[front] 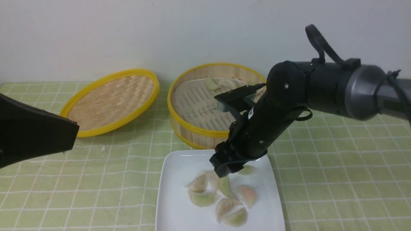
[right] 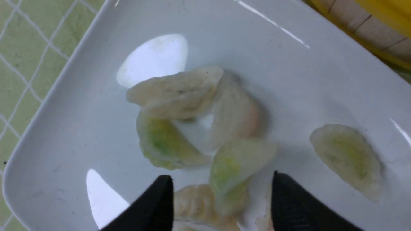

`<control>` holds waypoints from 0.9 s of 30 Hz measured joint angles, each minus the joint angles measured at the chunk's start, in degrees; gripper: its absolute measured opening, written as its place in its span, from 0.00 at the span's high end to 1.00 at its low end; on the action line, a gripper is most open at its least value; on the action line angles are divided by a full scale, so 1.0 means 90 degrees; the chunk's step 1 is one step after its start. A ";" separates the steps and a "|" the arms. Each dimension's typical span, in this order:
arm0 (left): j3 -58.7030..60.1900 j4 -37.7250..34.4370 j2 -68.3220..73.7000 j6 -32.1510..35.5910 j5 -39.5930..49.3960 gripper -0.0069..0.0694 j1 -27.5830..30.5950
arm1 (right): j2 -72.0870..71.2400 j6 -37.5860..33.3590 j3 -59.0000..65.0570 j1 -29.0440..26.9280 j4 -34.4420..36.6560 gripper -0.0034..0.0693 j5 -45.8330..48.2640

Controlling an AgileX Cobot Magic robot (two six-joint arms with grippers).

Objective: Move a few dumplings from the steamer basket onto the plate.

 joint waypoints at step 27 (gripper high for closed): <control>0.0008 0.0035 0.0000 -0.0713 0.0072 0.92 0.0000 | 0.4121 -0.0298 -0.5969 -0.1002 -0.1000 0.17 -0.0141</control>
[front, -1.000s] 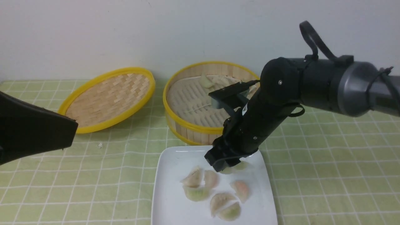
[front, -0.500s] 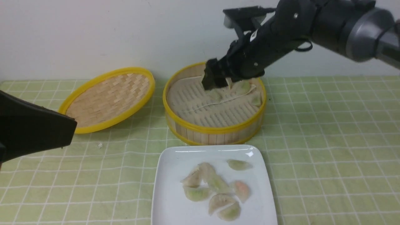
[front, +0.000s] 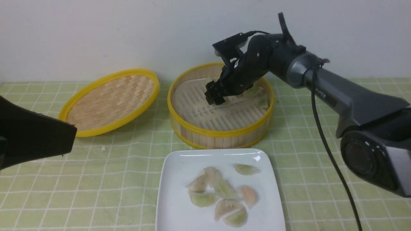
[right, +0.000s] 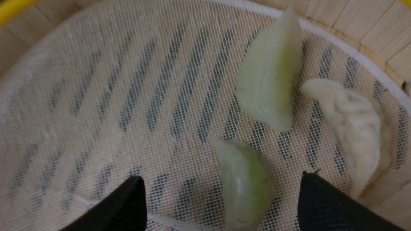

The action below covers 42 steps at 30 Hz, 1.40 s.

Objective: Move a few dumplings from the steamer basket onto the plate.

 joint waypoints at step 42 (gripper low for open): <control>0.0000 0.0003 0.0000 0.0180 0.0000 0.92 0.0000 | -0.4191 0.0097 0.6173 0.0503 0.1189 0.75 0.1343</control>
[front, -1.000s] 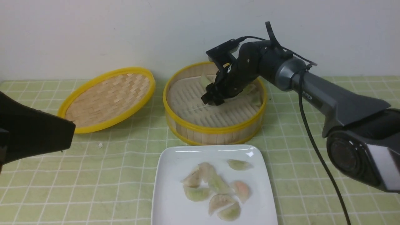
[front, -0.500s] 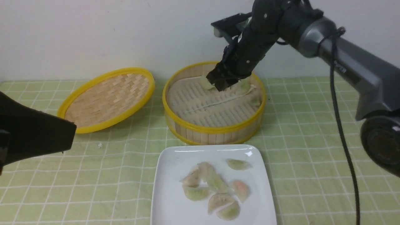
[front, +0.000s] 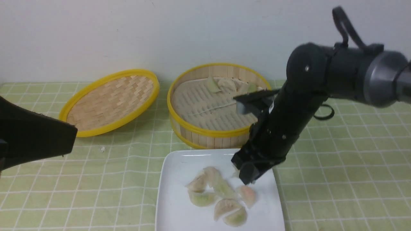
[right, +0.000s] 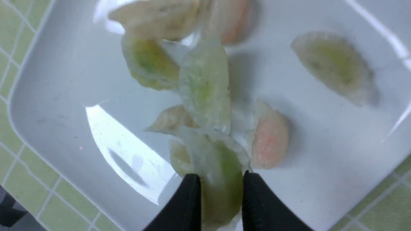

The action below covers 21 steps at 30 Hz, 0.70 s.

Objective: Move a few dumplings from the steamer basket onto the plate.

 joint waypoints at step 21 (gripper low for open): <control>0.0000 0.0131 0.0000 0.0223 0.0000 0.92 0.0000 | -0.0746 0.0411 -0.0747 0.0045 -0.0157 0.61 0.0330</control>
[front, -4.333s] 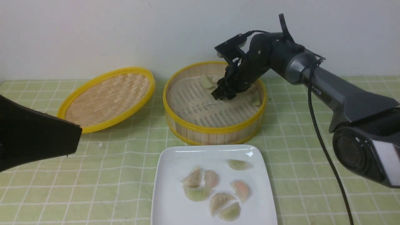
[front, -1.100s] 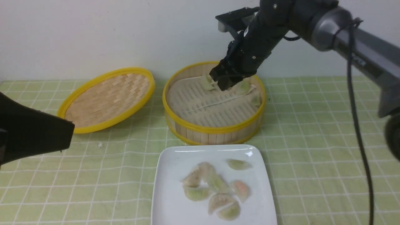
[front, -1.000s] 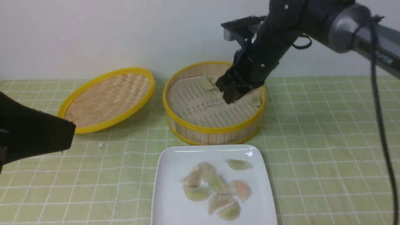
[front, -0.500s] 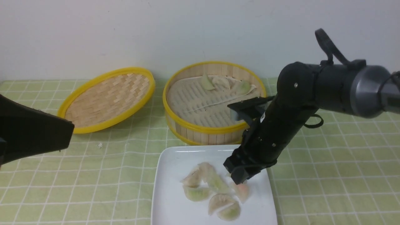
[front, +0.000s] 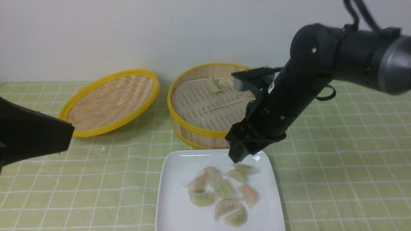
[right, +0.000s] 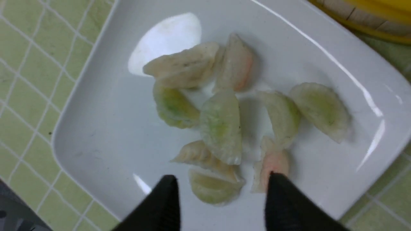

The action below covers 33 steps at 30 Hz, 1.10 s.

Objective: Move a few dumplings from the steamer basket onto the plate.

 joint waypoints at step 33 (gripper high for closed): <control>0.0375 -0.0009 0.0000 0.0723 -0.1779 0.92 0.0000 | -1.1430 0.4493 0.6296 0.0000 -0.4451 0.97 -0.4829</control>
